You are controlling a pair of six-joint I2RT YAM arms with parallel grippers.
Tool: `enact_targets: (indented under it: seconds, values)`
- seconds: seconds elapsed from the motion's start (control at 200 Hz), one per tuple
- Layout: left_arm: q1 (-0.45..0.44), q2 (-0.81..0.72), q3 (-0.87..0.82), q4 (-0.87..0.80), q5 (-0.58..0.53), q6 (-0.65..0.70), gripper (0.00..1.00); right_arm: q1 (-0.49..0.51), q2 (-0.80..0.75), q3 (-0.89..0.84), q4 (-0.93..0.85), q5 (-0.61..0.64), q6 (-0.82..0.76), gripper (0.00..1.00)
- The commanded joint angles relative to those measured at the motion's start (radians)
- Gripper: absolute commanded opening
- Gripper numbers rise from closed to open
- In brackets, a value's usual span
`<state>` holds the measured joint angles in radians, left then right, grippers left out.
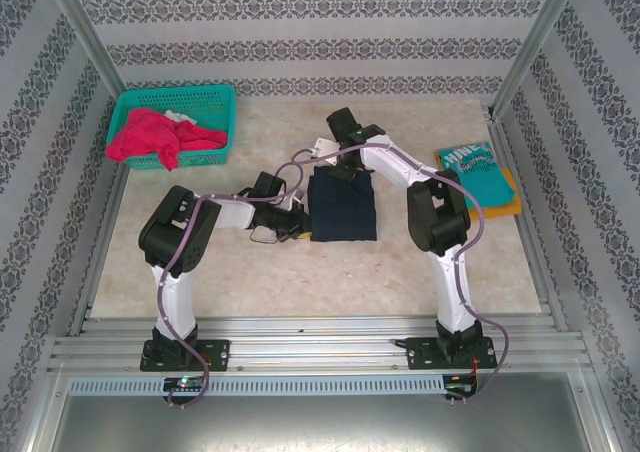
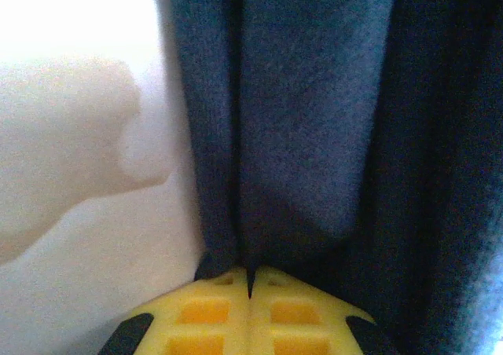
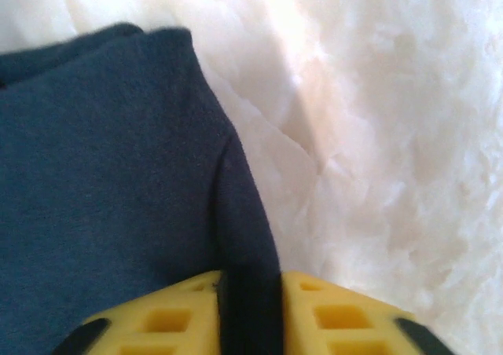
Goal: Fold and stack the t-shirts
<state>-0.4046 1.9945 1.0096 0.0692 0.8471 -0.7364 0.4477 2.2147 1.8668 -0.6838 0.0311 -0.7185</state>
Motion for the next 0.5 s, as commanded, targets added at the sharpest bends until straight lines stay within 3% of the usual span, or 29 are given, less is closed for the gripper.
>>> enact_targets:
  seconds: [0.0, 0.07, 0.16, 0.495]
  values:
    - [0.007, 0.051, -0.088, -0.182, -0.210, 0.023, 0.07, -0.025, -0.122, -0.062, 0.047, -0.117, 0.038, 0.53]
    - [0.007, 0.032, -0.100, -0.173, -0.217, 0.024, 0.10, -0.035, -0.188, -0.133, 0.113, -0.141, 0.091, 0.74]
    - [0.007, -0.005, -0.115, -0.170, -0.228, 0.032, 0.15, -0.057, -0.278, -0.237, 0.204, -0.172, 0.206, 0.87]
    - [0.007, -0.282, -0.174, -0.210, -0.341, 0.067, 0.32, -0.103, -0.534, -0.585, 0.365, -0.218, 0.834, 0.96]
